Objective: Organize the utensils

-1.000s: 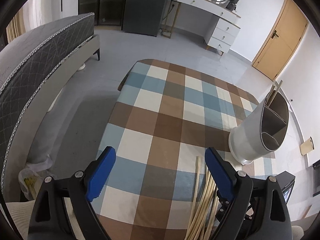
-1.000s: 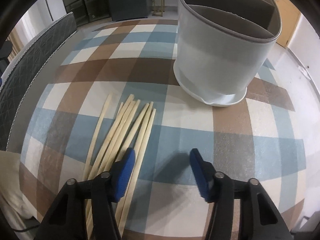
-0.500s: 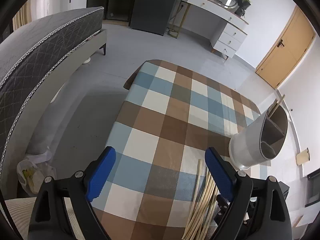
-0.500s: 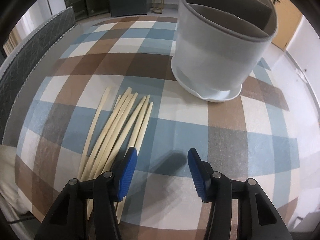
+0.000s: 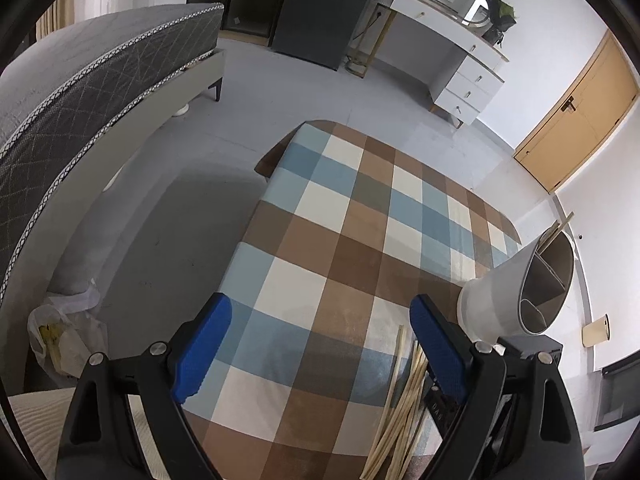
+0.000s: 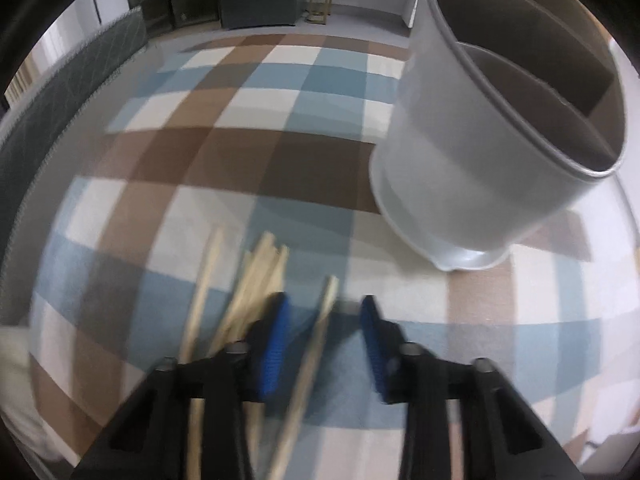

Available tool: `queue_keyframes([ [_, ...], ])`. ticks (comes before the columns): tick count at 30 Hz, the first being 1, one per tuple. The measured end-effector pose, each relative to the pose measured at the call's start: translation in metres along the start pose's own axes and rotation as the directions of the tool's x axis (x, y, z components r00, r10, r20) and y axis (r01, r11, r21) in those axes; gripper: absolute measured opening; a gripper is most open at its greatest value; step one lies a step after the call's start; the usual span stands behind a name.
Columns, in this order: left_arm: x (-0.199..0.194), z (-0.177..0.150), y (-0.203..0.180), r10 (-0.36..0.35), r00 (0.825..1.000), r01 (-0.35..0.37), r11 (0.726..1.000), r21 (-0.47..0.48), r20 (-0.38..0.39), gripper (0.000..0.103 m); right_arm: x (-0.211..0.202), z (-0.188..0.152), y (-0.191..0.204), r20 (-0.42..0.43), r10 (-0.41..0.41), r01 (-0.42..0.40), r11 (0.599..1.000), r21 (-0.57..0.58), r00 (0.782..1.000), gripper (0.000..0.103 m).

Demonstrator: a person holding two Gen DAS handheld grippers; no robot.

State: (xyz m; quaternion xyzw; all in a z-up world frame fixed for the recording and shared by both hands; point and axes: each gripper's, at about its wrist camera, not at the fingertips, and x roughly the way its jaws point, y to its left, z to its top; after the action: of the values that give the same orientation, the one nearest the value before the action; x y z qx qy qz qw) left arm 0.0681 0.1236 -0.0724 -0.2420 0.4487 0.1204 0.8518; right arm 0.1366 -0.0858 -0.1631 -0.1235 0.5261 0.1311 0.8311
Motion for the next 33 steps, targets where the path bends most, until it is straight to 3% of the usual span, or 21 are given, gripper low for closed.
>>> queue_keyframes([
  [1, 0.0, 0.0, 0.0, -0.012, 1.0, 0.012, 1.0, 0.005, -0.001, 0.087, 0.0, 0.001, 0.001, -0.002, 0.012, -0.012, 1.0, 0.004, 1.0, 0.005],
  [4, 0.006, -0.002, -0.002, -0.028, 0.999, 0.028, 0.999, 0.016, -0.019, 0.087, -0.003, 0.0, 0.001, -0.01, 0.066, -0.066, 0.998, 0.0, 0.998, 0.003],
  [10, 0.022, -0.01, -0.012, -0.031, 0.997, 0.036, 0.997, 0.068, -0.073, 0.087, -0.044, -0.009, -0.025, 0.105, 0.164, -0.171, 0.983, 0.07, 0.981, 0.003],
  [16, 0.043, -0.025, -0.022, 0.003, 0.989, 0.016, 0.992, 0.128, -0.146, 0.087, -0.087, -0.026, -0.048, 0.259, 0.255, -0.288, 0.953, 0.099, 0.932, 0.003],
  [22, 0.056, -0.042, -0.031, 0.023, 0.982, 0.012, 0.983, 0.184, -0.187, 0.087, -0.096, -0.034, -0.063, 0.339, 0.296, -0.361, 0.921, 0.146, 0.893, 0.003],
  [24, 0.059, -0.048, -0.037, 0.017, 0.98, 0.025, 0.978, 0.207, -0.197, 0.087, -0.097, -0.034, -0.069, 0.396, 0.31, -0.397, 0.903, 0.161, 0.864, 0.003],
  [25, 0.061, -0.05, -0.039, 0.015, 0.979, 0.029, 0.976, 0.214, -0.202, 0.087, -0.096, -0.034, -0.069, 0.411, 0.303, -0.396, 0.904, 0.161, 0.86, 0.003],
  [27, 0.07, -0.057, -0.046, 0.024, 0.974, 0.032, 0.97, 0.243, -0.227, 0.087, -0.088, -0.033, -0.071, 0.384, 0.31, -0.402, 0.897, 0.185, 0.87, 0.003],
  [33, 0.086, -0.065, -0.061, 0.069, 0.965, 0.008, 0.956, 0.292, -0.252, 0.087, -0.115, -0.033, -0.083, 0.445, 0.331, -0.445, 0.877, 0.181, 0.832, 0.003],
])
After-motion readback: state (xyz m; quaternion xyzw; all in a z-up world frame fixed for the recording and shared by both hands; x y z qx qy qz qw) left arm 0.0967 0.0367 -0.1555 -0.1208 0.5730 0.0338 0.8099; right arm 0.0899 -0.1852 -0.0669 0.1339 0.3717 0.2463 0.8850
